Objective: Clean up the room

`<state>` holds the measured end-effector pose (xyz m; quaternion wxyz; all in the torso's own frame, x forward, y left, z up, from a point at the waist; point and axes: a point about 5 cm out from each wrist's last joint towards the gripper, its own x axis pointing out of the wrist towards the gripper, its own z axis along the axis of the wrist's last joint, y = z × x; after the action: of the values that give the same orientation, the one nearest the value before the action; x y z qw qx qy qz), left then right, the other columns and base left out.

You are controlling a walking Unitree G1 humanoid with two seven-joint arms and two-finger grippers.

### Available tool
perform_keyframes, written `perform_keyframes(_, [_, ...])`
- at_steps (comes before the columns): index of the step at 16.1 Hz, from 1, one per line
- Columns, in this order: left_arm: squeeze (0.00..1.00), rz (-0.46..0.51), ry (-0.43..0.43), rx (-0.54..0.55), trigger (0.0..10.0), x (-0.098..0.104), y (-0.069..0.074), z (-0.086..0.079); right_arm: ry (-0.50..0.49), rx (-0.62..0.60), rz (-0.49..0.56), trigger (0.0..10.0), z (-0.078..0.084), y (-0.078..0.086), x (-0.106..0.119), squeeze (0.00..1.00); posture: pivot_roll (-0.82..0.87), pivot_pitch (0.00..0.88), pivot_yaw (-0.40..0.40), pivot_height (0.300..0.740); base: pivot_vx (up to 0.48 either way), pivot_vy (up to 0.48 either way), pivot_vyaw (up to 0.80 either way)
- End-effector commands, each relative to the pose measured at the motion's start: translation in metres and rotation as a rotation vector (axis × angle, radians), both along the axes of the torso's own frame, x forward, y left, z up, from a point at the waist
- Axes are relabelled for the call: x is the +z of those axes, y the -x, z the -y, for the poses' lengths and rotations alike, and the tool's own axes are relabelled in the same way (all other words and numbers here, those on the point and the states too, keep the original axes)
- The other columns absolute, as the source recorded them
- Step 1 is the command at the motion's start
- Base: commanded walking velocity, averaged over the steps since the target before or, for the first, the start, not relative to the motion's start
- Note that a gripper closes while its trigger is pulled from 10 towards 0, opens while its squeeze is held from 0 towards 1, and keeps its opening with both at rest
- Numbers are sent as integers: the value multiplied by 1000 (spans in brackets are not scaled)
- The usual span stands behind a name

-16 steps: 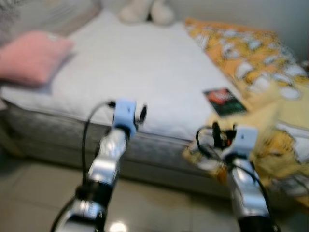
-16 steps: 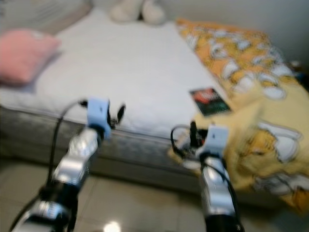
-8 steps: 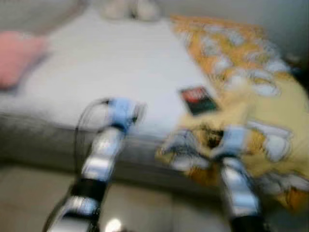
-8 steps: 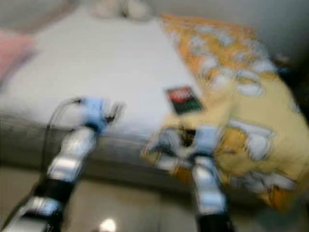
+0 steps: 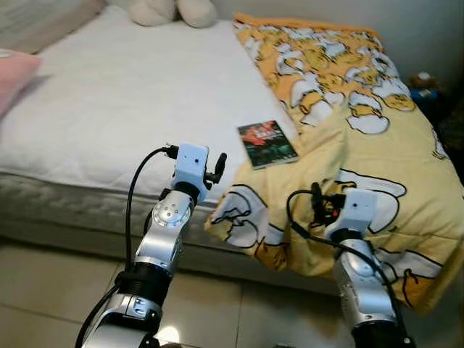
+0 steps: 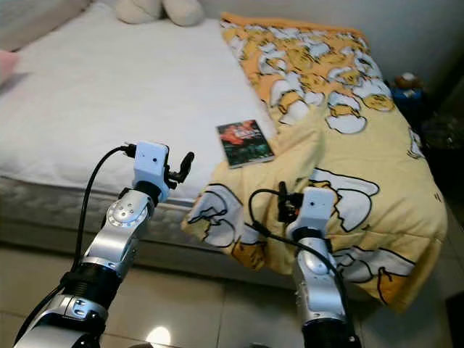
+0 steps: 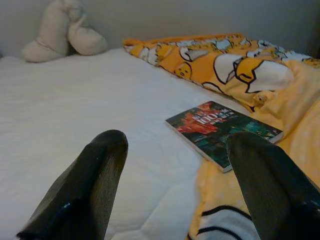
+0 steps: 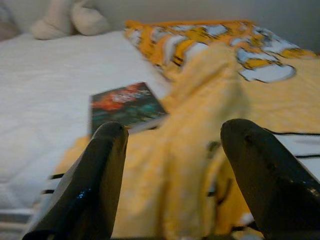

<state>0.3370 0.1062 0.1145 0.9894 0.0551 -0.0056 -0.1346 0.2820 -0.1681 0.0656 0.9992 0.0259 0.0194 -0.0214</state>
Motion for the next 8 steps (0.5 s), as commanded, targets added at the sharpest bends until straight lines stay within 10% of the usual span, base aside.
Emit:
perform_keyframes(1, [0, 16, 15, -9, 10000, 1, 1, -3, -6, 7, 11, 10000, -2, -2, 2, 0, 21, 0, -12, 740, 0, 480, 0])
perform_keyframes(8, [0, 0, -80, -26, 10000, -4, 0, 0, 2, 17, -16, 10000, -2, -4, -2, 0, 25, 0, -13, 740, 0, 394, -218])
